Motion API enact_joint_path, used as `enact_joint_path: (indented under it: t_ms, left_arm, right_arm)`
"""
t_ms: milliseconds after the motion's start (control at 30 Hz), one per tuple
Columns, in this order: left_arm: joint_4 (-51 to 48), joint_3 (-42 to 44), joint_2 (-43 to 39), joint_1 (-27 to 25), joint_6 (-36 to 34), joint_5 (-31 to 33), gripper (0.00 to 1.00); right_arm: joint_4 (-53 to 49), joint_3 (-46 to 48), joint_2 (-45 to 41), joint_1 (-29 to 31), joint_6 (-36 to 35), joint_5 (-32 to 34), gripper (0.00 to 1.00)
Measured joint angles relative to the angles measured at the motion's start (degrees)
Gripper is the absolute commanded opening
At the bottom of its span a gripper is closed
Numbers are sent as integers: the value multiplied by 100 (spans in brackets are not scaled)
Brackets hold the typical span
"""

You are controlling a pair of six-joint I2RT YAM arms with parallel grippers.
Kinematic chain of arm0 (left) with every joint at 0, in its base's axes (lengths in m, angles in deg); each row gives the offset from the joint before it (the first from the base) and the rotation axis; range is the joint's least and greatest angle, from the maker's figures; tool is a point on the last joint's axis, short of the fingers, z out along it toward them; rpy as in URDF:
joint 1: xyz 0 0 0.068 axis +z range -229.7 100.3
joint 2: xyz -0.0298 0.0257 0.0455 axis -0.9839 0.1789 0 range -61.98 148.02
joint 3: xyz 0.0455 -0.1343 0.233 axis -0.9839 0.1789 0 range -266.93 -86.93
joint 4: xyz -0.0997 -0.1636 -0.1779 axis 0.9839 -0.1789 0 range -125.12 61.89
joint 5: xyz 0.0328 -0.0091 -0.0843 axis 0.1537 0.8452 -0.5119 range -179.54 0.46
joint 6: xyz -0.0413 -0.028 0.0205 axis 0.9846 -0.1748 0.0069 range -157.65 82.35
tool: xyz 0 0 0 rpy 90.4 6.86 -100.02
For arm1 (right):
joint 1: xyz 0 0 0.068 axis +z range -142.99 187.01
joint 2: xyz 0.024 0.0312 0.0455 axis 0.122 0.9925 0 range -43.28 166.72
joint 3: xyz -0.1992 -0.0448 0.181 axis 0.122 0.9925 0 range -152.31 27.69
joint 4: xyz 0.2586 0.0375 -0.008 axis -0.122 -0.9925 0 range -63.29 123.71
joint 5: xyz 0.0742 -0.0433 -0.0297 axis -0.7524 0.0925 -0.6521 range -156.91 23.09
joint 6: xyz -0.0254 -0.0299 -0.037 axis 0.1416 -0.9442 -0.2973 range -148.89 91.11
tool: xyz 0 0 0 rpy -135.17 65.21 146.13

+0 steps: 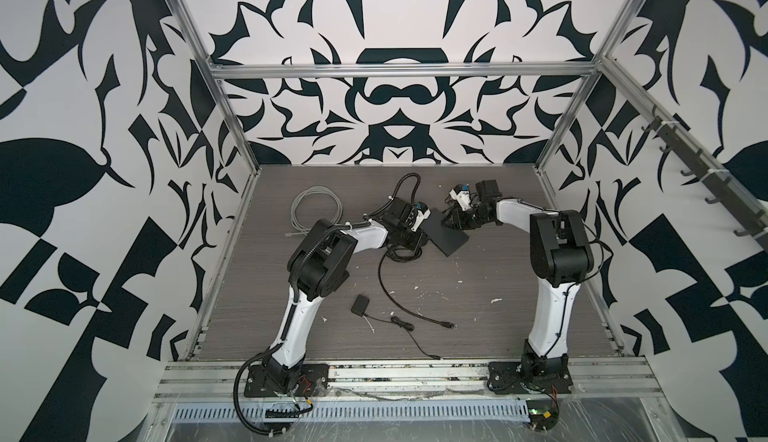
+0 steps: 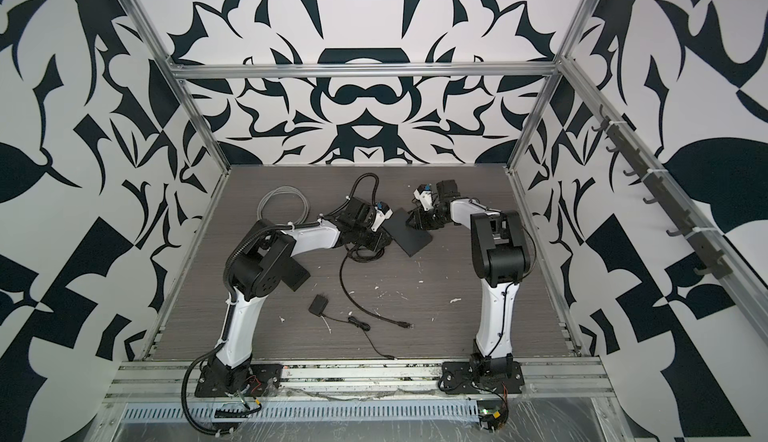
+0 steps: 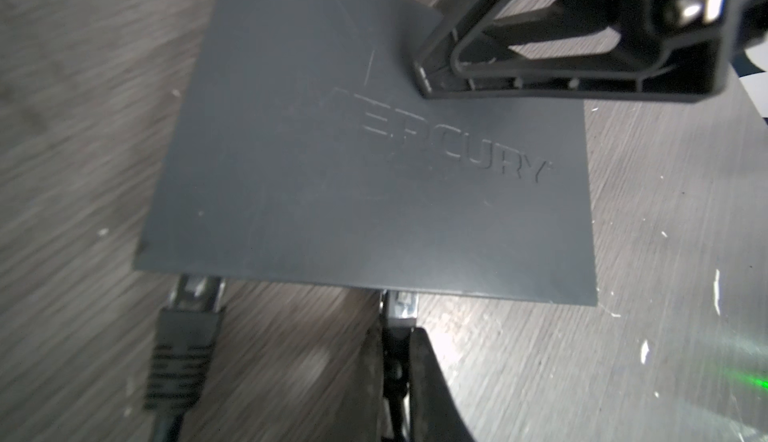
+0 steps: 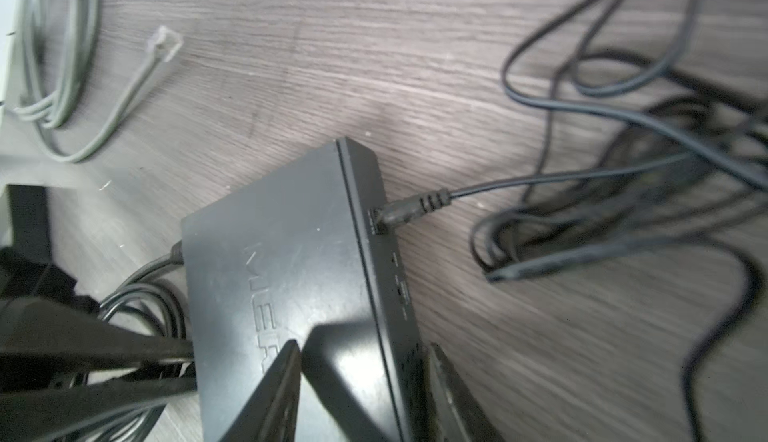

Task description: Insert the plug into the switch port

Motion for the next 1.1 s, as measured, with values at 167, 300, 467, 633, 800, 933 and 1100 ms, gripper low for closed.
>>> enact_joint_path:
  t_ms: [167,300,467,633,800,933,1100]
  left_arm:
    - [431,107,0,-170,46,81,26]
    - [970,208,-70,-271,153,221,40]
    - [1368,472,-315,-245,212,332,46]
    - [1593,828,-914,-109,286,341,48]
    - [1797,1086,-1419,72,455,492,49]
    - [1917,1233,-1508,212,616,592,50]
    - [1899,1303,-1506,291,732,632,50]
  right_arm:
    - [-765,-393,-11,-15,321,439,77]
    - [-1272,-616,-37,164,376,667,92]
    - [-1617,-616,-240,313,426,1054,94]
    - [-1644,-356,-673,356,435,1331,95]
    - [-1613,-90,-997,437,361,1515,96]
    - [-1606,-50,-1005,660,131,1781,97]
    - [-1541,-63,-789,885,-146,2022,100]
